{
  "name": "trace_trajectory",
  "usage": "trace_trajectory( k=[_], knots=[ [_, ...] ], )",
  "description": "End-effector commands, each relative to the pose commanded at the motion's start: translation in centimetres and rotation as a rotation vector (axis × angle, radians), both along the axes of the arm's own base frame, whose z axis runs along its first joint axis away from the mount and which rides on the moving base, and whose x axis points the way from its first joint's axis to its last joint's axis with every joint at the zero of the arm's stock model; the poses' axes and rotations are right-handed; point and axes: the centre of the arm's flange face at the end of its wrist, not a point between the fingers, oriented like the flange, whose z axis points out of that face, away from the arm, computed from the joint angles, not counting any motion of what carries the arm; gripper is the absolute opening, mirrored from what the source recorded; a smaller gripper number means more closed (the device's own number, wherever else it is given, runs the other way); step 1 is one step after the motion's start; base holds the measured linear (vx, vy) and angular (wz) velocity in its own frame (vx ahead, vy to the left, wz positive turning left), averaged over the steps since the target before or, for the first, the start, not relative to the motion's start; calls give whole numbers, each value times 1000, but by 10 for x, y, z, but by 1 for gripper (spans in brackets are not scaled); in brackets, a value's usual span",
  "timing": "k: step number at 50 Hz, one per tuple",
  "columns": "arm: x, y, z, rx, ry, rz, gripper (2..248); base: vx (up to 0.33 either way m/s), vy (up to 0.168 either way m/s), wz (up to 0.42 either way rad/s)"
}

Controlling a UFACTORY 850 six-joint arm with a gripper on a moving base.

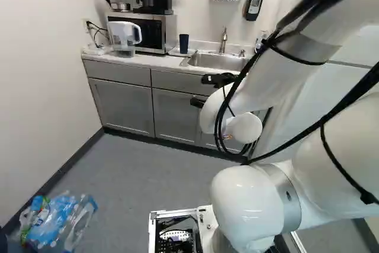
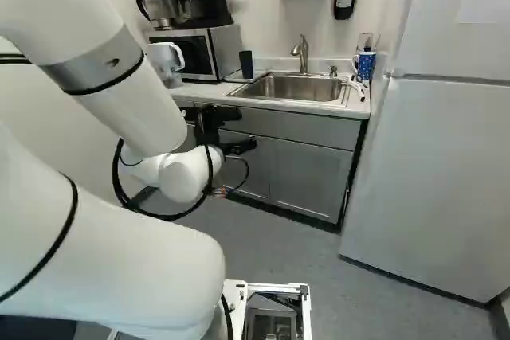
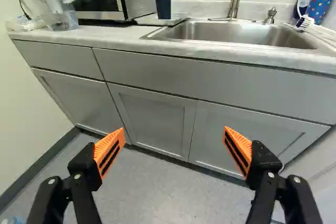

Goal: Rinse the cup and place it in the tray

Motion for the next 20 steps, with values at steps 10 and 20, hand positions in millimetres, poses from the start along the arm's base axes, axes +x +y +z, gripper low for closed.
trace_trajectory(
  k=[10,20],
  knots=[
    [-2,0,-2,-1,-5,1,247,0,0,0],
    [-3,0,-2,-1,-5,1,247,0,0,0]
  ],
)
